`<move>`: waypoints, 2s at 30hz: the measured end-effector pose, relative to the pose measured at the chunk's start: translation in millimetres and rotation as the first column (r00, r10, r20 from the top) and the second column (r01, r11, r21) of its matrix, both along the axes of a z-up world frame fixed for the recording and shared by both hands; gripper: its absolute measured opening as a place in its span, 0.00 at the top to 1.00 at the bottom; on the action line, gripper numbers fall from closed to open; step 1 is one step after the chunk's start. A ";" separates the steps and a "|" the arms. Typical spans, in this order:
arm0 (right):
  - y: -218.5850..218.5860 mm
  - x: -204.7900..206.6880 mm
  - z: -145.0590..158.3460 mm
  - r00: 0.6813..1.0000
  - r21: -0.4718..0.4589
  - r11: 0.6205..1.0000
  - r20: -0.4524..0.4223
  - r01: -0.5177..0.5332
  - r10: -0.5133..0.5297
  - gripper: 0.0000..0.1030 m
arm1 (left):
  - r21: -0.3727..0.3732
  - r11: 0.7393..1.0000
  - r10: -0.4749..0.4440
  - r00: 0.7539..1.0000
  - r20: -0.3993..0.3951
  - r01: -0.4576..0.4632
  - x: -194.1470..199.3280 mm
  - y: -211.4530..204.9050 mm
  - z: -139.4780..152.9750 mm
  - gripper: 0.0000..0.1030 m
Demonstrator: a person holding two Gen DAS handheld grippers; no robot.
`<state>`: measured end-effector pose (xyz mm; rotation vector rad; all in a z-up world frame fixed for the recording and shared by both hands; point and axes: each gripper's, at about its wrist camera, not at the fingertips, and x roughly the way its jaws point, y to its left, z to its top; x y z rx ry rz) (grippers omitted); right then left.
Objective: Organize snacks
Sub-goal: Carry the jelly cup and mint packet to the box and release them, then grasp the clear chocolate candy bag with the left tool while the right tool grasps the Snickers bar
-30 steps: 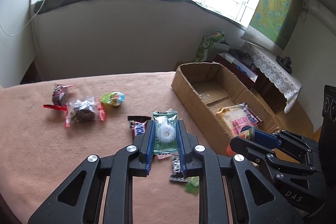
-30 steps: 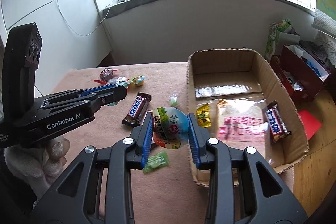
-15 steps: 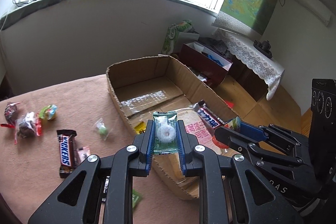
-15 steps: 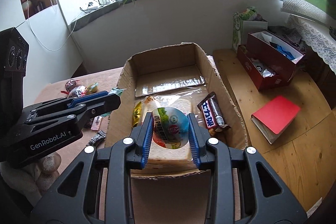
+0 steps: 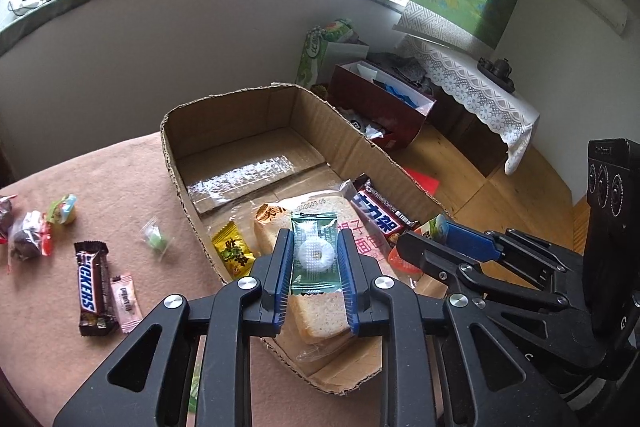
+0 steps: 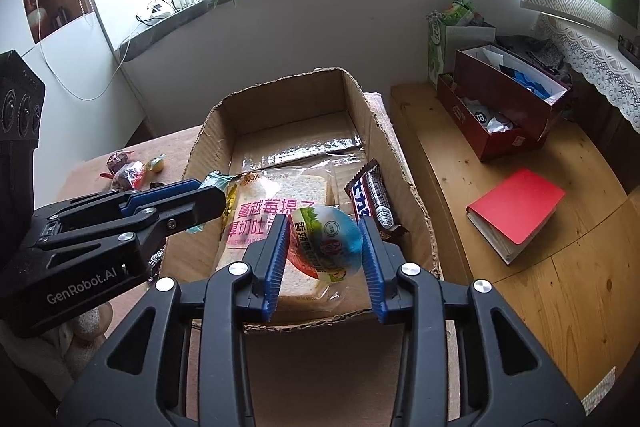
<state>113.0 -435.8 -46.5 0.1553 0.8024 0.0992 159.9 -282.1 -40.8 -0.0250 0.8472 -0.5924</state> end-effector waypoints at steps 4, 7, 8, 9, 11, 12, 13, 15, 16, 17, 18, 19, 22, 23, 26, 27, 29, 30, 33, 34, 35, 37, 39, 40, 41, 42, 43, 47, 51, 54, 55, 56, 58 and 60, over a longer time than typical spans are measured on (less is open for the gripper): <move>-0.9 -1.3 2.3 1.000 -0.009 1.000 0.006 0.014 -0.014 0.54 | 0.000 1.000 0.004 1.000 -0.007 -0.004 0.6 -2.1 0.3 0.68; -1.1 -4.3 5.2 1.000 -0.013 1.000 0.015 0.020 -0.020 0.47 | -0.004 1.000 0.008 1.000 -0.004 -0.008 -0.2 -0.3 1.4 0.66; -0.9 -5.3 6.3 1.000 -0.013 1.000 0.017 0.022 -0.022 0.47 | -0.006 1.000 0.008 1.000 -0.004 -0.008 -0.4 0.8 1.9 0.66; -0.4 -6.1 7.4 1.000 -0.015 1.000 0.019 0.025 -0.025 0.47 | -0.008 1.000 0.008 1.000 -0.004 -0.008 -0.6 2.2 2.7 0.66; 0.3 -7.1 9.4 0.999 -0.015 0.999 0.022 0.029 -0.029 0.47 | -0.012 1.000 0.014 1.000 -0.001 -0.014 -1.3 5.3 4.2 0.66; 0.9 -7.4 10.5 0.999 -0.013 1.000 0.023 0.028 -0.028 0.47 | -0.016 1.000 0.016 1.000 0.000 -0.016 -1.8 7.3 5.1 0.66; 2.6 -7.9 11.9 0.999 -0.012 1.000 0.024 0.026 -0.026 0.47 | -0.018 1.000 0.017 1.000 0.001 -0.017 -2.7 10.1 5.6 0.66; 6.7 -8.8 14.1 0.999 -0.016 1.000 0.026 0.022 -0.021 0.47 | -0.021 1.000 0.021 1.000 0.002 -0.021 -3.5 14.7 7.2 0.66; 9.2 -9.4 15.2 0.999 -0.018 1.000 0.027 0.019 -0.019 0.47 | -0.024 0.999 0.024 1.000 0.001 -0.024 -3.7 17.9 7.9 0.66; 12.3 -10.3 16.6 0.999 -0.018 1.000 0.029 0.017 -0.016 0.47 | -0.029 0.999 0.028 1.000 0.002 -0.028 -4.6 21.4 8.9 0.66; 15.2 -10.7 18.1 0.999 -0.018 1.000 0.031 0.013 -0.013 0.47 | -0.033 0.999 0.033 0.999 0.003 -0.033 -5.0 24.8 10.2 0.66; 18.4 -11.0 19.7 0.999 -0.019 1.000 0.034 0.009 -0.008 0.47 | -0.037 0.999 0.039 0.999 0.004 -0.039 -5.9 27.2 11.3 0.66; 30.5 -11.8 25.1 0.999 -0.023 1.000 0.042 -0.006 0.007 0.47 | -0.049 0.997 0.056 0.998 0.006 -0.055 -6.2 39.6 14.8 0.66; 34.7 -11.8 26.9 0.999 -0.025 1.000 0.046 -0.011 0.012 0.47 | -0.051 0.997 0.063 0.998 0.008 -0.062 -6.3 43.7 15.7 0.66; 48.5 -10.5 30.9 0.998 -0.027 0.999 0.050 -0.028 0.029 0.47 | -0.059 0.995 0.087 0.996 0.009 -0.086 -4.9 59.1 17.3 0.66; 53.4 -9.5 32.1 0.998 -0.028 0.999 0.051 -0.034 0.035 0.47 | -0.060 0.994 0.095 0.995 0.009 -0.095 -4.2 64.5 17.8 0.66; 63.8 -8.4 33.9 0.997 -0.029 0.998 0.053 -0.047 0.048 0.47 | -0.065 0.991 0.114 0.993 0.008 -0.113 -2.9 77.1 18.0 0.66; 68.9 -7.6 34.3 0.997 -0.029 0.998 0.053 -0.054 0.055 0.47 | -0.066 0.990 0.125 0.992 0.007 -0.124 -2.1 84.0 18.0 0.66; 84.6 -4.7 34.7 0.996 -0.028 0.997 0.050 -0.076 0.077 0.47 | -0.070 0.985 0.158 0.987 0.004 -0.157 1.2 105.7 17.3 0.66; 90.0 -3.4 34.8 0.995 -0.027 0.996 0.049 -0.083 0.085 0.47 | -0.071 0.983 0.169 0.986 0.003 -0.169 2.3 111.9 16.7 0.66; 95.6 -1.7 34.7 0.995 -0.024 0.996 0.048 -0.091 0.092 0.47 | -0.073 0.981 0.182 0.983 0.000 -0.181 3.6 120.0 16.0 0.66; 105.7 1.6 34.2 0.994 -0.015 0.994 0.044 -0.104 0.104 0.47 | -0.077 0.975 0.207 0.978 -0.009 -0.208 6.7 135.9 15.2 0.66; 116.2 5.3 33.9 0.992 -0.005 0.993 0.039 -0.121 0.121 0.47 | -0.080 0.968 0.235 0.972 -0.017 -0.236 10.3 152.6 14.3 0.66; 121.9 7.2 33.5 0.991 -0.002 0.991 0.037 -0.131 0.131 0.47 | -0.081 0.964 0.251 0.968 -0.019 -0.252 12.1 161.3 13.8 0.66; 127.8 9.2 32.9 0.989 -0.002 0.990 0.035 -0.142 0.142 0.47 | -0.080 0.961 0.264 0.964 -0.020 -0.265 14.3 170.2 13.5 0.66; 134.1 11.0 32.2 0.988 -0.004 0.988 0.032 -0.152 0.152 0.47 | -0.080 0.957 0.277 0.960 -0.022 -0.278 16.2 178.5 12.7 0.66; 140.5 12.9 31.4 0.986 -0.006 0.986 0.029 -0.164 0.164 0.46 | -0.079 0.954 0.289 0.957 -0.025 -0.291 18.0 186.7 11.9 0.66; 166.4 22.8 24.7 0.978 -0.012 0.978 0.011 -0.207 0.207 0.46 | -0.060 0.943 0.326 0.945 -0.028 -0.327 27.1 212.8 8.9 0.66; 187.0 36.4 13.6 0.970 0.004 0.970 -0.019 -0.242 0.242 0.46 | -0.038 0.936 0.349 0.937 -0.032 -0.350 39.2 234.3 3.4 0.66; 201.3 46.9 4.1 0.963 0.014 0.964 -0.044 -0.264 0.264 0.46 | -0.044 0.930 0.363 0.930 -0.058 -0.366 52.3 248.5 -0.9 0.66; 205.2 49.8 0.7 0.962 0.016 0.963 -0.052 -0.269 0.270 0.46 | -0.044 0.929 0.365 0.929 -0.064 -0.368 57.0 251.1 -2.3 0.66; 209.1 53.0 -2.5 0.959 0.018 0.961 -0.059 -0.275 0.276 0.46 | -0.043 0.929 0.365 0.928 -0.071 -0.368 62.4 253.6 -3.4 0.66; 215.5 60.2 -9.4 0.955 0.023 0.958 -0.076 -0.284 0.285 0.46 | -0.043 0.932 0.357 0.931 -0.080 -0.361 71.9 255.6 -5.3 0.66; 220.1 68.1 -17.3 0.952 0.033 0.957 -0.096 -0.288 0.290 0.46 | -0.046 0.937 0.342 0.935 -0.096 -0.348 82.7 255.0 -8.5 0.66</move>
